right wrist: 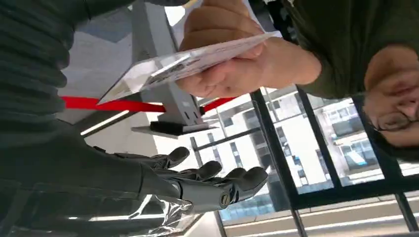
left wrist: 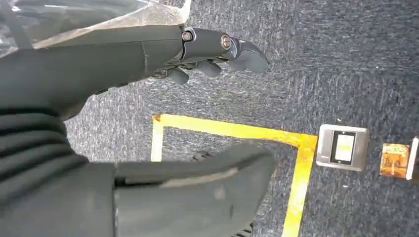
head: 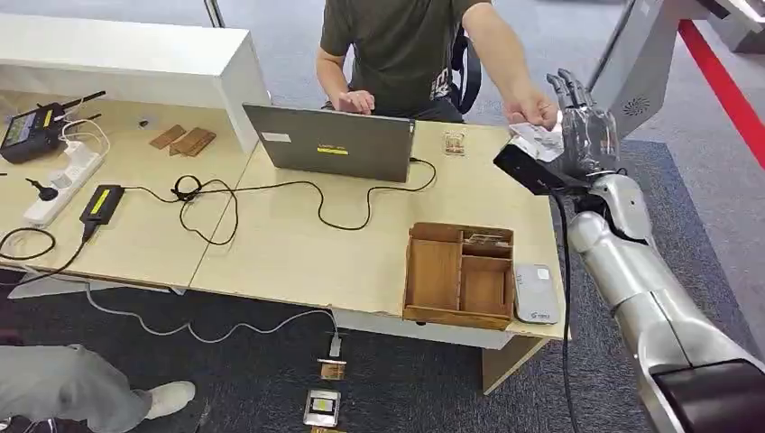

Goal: Pass the card to the sensor for recognition and then transmit it.

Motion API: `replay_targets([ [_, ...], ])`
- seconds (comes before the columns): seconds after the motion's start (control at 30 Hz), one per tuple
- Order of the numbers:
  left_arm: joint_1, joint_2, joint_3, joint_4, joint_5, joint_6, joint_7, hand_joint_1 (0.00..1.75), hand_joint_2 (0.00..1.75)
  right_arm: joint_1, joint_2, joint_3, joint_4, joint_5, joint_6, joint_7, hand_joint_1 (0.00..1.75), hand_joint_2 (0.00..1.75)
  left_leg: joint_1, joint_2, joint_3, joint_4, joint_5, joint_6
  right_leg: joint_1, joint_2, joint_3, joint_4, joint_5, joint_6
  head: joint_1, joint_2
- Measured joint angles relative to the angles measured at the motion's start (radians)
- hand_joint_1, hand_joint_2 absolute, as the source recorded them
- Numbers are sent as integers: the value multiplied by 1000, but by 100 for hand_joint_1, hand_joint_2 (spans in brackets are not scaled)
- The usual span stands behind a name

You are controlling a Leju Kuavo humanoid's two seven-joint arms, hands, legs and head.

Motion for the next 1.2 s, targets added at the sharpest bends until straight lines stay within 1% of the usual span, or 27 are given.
replay_targets([
  [0.3,0,0,-11,0,0,-14,1,0,175,3,-58,5,51,8,3,23,0,175,0,0,0,0,0,0,0,0,0,0,0,0,0,0],
  [0.57,-1,1,-23,0,-1,-24,5,0,175,6,-92,8,75,19,-6,27,0,175,0,0,0,0,0,0,0,0,-1,0,0,0,-1,0],
  [0.73,-1,2,-25,0,-6,-35,7,0,175,11,-101,8,80,17,-12,17,0,175,0,1,0,0,0,0,0,0,-1,0,0,0,-1,0],
  [1.07,-2,2,-27,2,-6,-35,6,0,175,17,-104,8,90,14,-28,5,2,175,0,1,0,0,0,0,0,0,-1,0,0,0,-1,0],
  [1.1,-1,2,-29,2,-6,-35,4,0,175,18,-105,8,91,12,-30,4,175,175,0,1,0,0,0,0,0,0,-1,0,0,0,0,0],
  [1.2,-1,2,-35,2,-6,-37,1,0,175,20,-110,8,93,0,-28,-3,175,175,0,1,0,0,0,0,0,0,-1,0,0,0,-1,0],
])
